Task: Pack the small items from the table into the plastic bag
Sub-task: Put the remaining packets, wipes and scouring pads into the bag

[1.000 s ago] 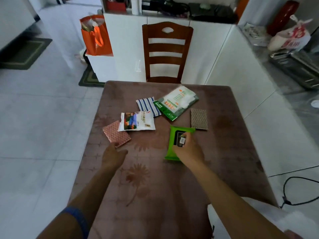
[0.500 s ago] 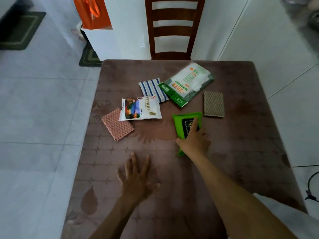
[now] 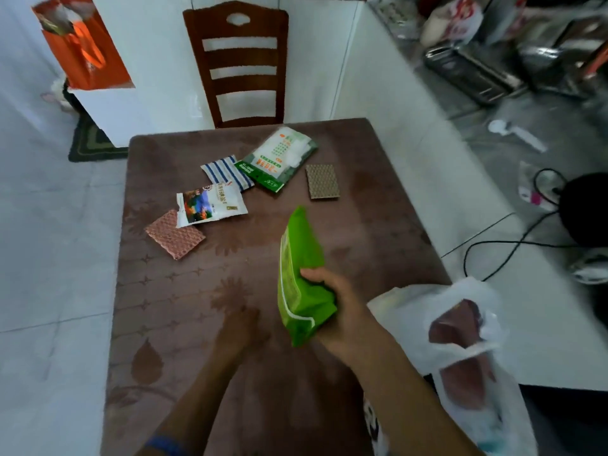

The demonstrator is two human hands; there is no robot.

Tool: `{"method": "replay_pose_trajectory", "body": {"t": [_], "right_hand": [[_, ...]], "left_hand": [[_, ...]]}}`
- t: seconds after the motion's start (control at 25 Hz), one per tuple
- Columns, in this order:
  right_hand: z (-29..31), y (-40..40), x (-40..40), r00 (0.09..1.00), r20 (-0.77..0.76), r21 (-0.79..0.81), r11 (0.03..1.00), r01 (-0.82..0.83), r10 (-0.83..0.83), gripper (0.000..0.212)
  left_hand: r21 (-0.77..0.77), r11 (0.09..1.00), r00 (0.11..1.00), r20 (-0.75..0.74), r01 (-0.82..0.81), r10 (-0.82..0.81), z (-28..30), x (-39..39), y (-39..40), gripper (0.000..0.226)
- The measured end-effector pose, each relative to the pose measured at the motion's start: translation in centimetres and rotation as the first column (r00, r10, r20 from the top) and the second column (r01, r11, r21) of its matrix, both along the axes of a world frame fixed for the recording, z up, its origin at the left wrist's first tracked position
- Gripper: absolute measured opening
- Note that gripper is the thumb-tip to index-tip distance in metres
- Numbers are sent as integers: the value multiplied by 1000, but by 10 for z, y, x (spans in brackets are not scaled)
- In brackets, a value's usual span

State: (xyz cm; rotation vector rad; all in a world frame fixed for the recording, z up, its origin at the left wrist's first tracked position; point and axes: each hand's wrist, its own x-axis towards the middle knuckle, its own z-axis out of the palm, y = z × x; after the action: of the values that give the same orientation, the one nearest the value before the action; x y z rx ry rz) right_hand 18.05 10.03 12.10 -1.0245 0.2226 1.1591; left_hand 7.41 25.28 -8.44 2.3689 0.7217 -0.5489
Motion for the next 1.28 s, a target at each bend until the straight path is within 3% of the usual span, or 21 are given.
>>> {"method": "replay_pose_trajectory", "body": {"t": [0.08, 0.16, 0.2, 0.28, 0.36, 0.44, 0.48, 0.52, 0.6, 0.72, 0.84, 0.92, 1.0, 1.04, 1.12, 1.2, 1.28], "right_hand": [[36, -49, -13, 996, 82, 33, 999, 22, -25, 57], [71, -104, -22, 976, 209, 39, 998, 52, -59, 76], [86, -130, -26, 966, 252, 49, 997, 56, -67, 88], [106, -183, -32, 953, 279, 73, 993, 98, -115, 102], [112, -229, -30, 931, 330, 50, 988, 148, -157, 107], [101, -264, -34, 897, 420, -52, 982, 179, -141, 105], [91, -279, -37, 893, 440, -120, 979, 165, -97, 97], [81, -289, -40, 895, 444, -191, 971, 145, -46, 89], [54, -292, -46, 898, 436, -300, 950, 82, 61, 85], [12, -278, -39, 888, 450, -404, 908, 109, 94, 84], [-21, -267, -9, 730, 628, -619, 741, 261, 268, 85], [-32, -268, 9, 615, 581, -790, 551, 268, 533, 80], [-33, -269, 15, 472, 522, -853, 444, 275, 710, 52], [-27, -268, 13, 406, 568, -822, 470, 321, 716, 34], [-7, -256, 4, 284, 758, -648, 630, 427, 587, 11], [30, -230, -8, 222, 908, -419, 796, 438, 355, 5], [66, -197, -12, 186, 966, -240, 886, 397, 178, 9]], "left_hand": [[-200, 967, 962, 192, -158, 197, 47, 10, -35, 41], [-390, 914, 894, 363, -110, 262, 97, 21, -82, 6], [-475, 879, 844, 453, -43, 286, 121, 24, -103, 8], [-496, 858, 752, 614, 131, 240, 162, 31, -143, 7], [-306, 896, 739, 673, 323, -37, 190, 41, -176, 25], [46, 898, 767, 503, 437, -399, 197, 51, -203, 63], [120, 900, 803, 413, 419, -429, 197, 57, -212, 83], [110, 933, 844, 400, 344, -358, 199, 63, -220, 93], [58, 990, 835, 532, 125, -137, 207, 71, -225, 89], [170, 985, 741, 659, 19, -128, 217, 76, -221, 73], [251, 965, 680, 695, 75, -234, 229, 75, -227, 68], [291, 952, 658, 699, 96, -280, 235, 72, -229, 65], [269, 954, 641, 711, 134, -290, 233, 70, -226, 62], [234, 959, 633, 721, 161, -282, 232, 70, -224, 57], [43, 986, 644, 752, 163, -139, 234, 67, -221, 41], [-249, 966, 660, 737, 68, 144, 239, 64, -211, 28], [-493, 861, 606, 649, -125, 460, 241, 60, -188, 22]]}}
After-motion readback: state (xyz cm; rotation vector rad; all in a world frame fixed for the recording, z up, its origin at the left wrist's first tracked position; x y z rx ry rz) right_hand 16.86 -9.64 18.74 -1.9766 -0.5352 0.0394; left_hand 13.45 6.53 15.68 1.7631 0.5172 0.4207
